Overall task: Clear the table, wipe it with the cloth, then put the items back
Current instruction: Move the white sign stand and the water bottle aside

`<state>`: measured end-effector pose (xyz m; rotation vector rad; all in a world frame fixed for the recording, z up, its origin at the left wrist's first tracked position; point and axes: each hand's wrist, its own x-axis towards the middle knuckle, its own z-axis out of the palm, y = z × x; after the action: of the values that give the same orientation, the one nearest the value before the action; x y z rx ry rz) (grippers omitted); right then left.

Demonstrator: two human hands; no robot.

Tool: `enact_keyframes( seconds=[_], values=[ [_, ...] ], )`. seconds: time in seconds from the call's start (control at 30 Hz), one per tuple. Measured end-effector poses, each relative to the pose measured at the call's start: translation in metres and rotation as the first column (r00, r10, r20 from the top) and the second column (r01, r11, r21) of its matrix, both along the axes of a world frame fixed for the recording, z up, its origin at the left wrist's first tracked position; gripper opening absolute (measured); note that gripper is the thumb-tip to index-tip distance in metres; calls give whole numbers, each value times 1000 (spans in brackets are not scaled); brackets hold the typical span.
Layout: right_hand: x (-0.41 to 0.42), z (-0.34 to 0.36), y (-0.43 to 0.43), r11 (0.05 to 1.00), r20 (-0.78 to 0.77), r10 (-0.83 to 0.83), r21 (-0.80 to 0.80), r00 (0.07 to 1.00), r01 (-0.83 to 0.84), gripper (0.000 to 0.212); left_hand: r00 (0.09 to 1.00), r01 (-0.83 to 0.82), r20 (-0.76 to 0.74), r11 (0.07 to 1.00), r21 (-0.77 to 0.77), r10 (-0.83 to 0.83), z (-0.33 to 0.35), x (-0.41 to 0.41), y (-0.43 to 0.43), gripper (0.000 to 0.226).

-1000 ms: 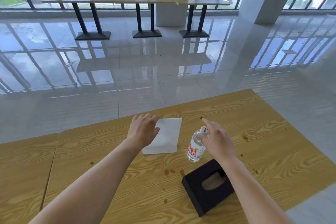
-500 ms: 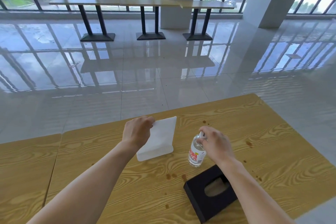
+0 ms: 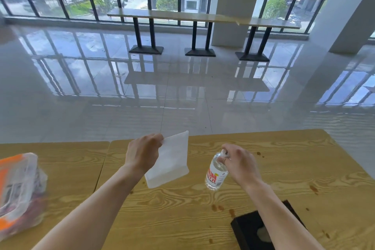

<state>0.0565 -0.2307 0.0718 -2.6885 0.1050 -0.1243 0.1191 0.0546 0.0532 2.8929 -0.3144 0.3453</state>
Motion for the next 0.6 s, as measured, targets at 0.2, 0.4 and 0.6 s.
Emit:
enact_keyframes(
  seconds=[0.2, 0.4, 0.6],
  values=[
    [20, 7, 50, 995, 12, 102, 0, 995, -102, 28, 992, -124, -7, 992, 15, 124, 7, -16, 61, 12],
    [40, 13, 107, 981, 23, 192, 22, 981, -193, 28, 964, -264, -7, 964, 35, 264, 13, -25, 121, 18],
    [62, 15, 173, 950, 40, 307, 48, 951, -309, 23, 937, -350, 14, 937, 15, 349, 20, -18, 186, 24]
  ],
)
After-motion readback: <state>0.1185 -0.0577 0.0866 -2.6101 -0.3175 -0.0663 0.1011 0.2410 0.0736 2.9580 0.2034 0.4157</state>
